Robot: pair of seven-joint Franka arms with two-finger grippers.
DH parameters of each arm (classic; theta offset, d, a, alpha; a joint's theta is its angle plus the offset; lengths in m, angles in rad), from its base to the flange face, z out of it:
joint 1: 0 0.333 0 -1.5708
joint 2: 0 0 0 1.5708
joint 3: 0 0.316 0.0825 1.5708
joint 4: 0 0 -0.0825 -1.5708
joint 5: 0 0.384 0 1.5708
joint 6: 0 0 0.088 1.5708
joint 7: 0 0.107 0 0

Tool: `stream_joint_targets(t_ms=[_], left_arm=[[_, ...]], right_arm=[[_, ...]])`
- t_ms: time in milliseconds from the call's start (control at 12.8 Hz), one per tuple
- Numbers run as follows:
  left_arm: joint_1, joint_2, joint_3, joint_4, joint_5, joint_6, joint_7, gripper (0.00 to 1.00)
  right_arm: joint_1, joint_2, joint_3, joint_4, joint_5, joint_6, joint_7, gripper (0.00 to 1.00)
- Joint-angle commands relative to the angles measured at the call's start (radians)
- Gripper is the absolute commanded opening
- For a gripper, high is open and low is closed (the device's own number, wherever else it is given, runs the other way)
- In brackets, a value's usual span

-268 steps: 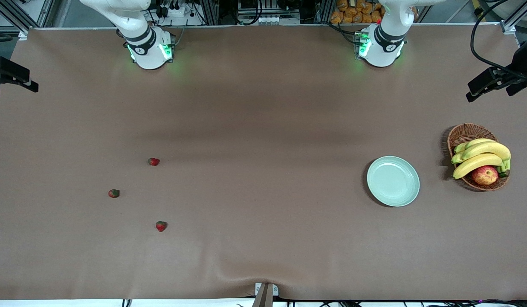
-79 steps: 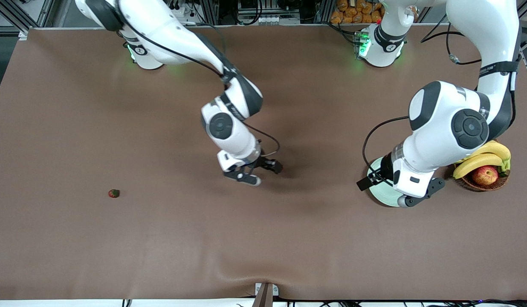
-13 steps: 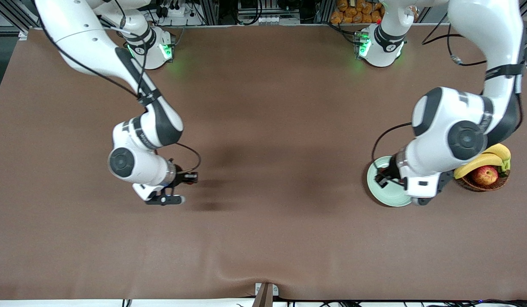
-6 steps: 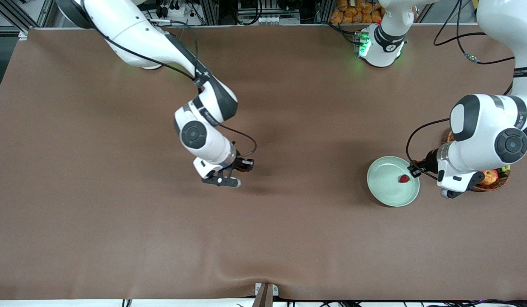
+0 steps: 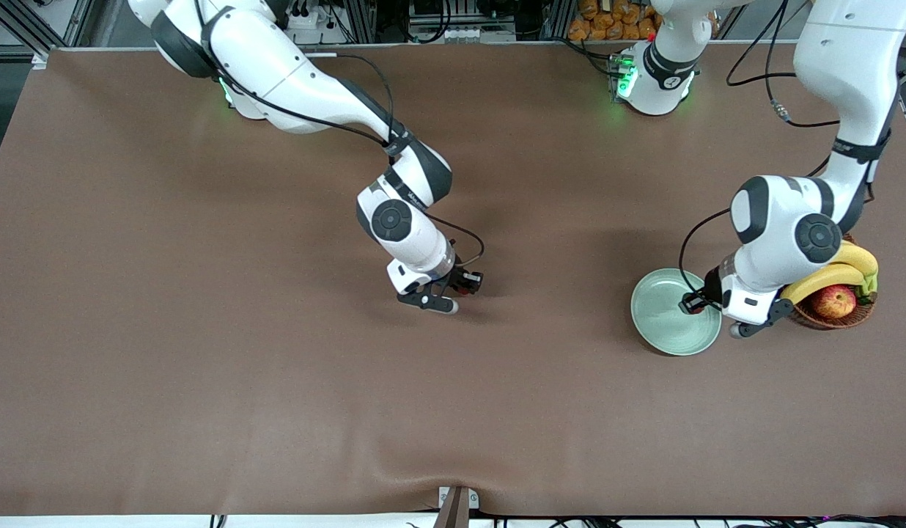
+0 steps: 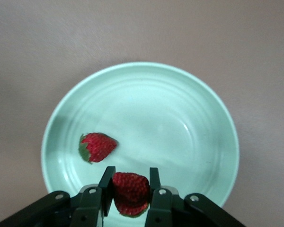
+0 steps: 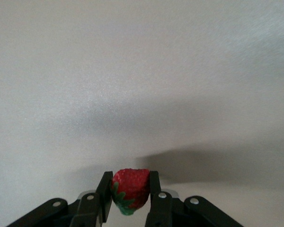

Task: Collect all strawberries into plate
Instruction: 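Drop the strawberry onto the plate with the left gripper while the right carries another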

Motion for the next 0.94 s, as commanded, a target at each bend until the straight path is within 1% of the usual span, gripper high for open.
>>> stream_joint_targets(t_ms=[0,78,156,234,312,468,546,624,780,858], left_arm=[[0.009,0.046,-0.007,-0.007,0.005,0.081,0.027,0.05],[0.009,0.058,-0.007,-0.005,0.005,0.106,0.027,0.11],[0.011,0.057,-0.006,-0.007,0.004,0.109,0.027,0.27],[0.014,0.036,-0.003,-0.010,0.005,0.102,0.035,0.60],[0.027,0.026,-0.006,-0.008,0.005,0.100,0.067,1.00],[0.029,0.016,-0.009,0.010,0.005,0.100,0.081,1.00],[0.031,-0.015,-0.009,0.027,0.005,0.077,0.082,1.00],[0.029,-0.039,-0.010,0.065,0.005,-0.004,0.082,1.00],[0.022,-0.055,-0.013,0.209,0.004,-0.250,0.081,1.00],[0.021,-0.061,-0.027,0.278,0.004,-0.362,0.084,1.00]], right_arm=[[0.052,0.057,-0.049,0.073,0.002,-0.006,0.025,0.49],[0.054,0.057,-0.052,0.074,-0.001,-0.006,0.025,0.99],[0.057,0.048,-0.064,0.073,-0.003,-0.004,0.025,1.00],[0.052,0.031,-0.072,0.071,-0.003,-0.006,0.021,1.00],[0.044,0.017,-0.084,0.068,-0.006,-0.009,0.017,1.00],[0.021,-0.044,-0.110,0.047,-0.011,-0.056,0.007,1.00],[0.000,-0.076,-0.113,0.044,-0.011,-0.102,-0.015,1.00],[-0.030,-0.101,-0.112,0.044,-0.009,-0.157,-0.074,1.00],[-0.089,-0.150,-0.112,0.042,-0.009,-0.281,-0.197,1.00],[-0.121,-0.173,-0.112,0.042,-0.009,-0.324,-0.249,1.00]])
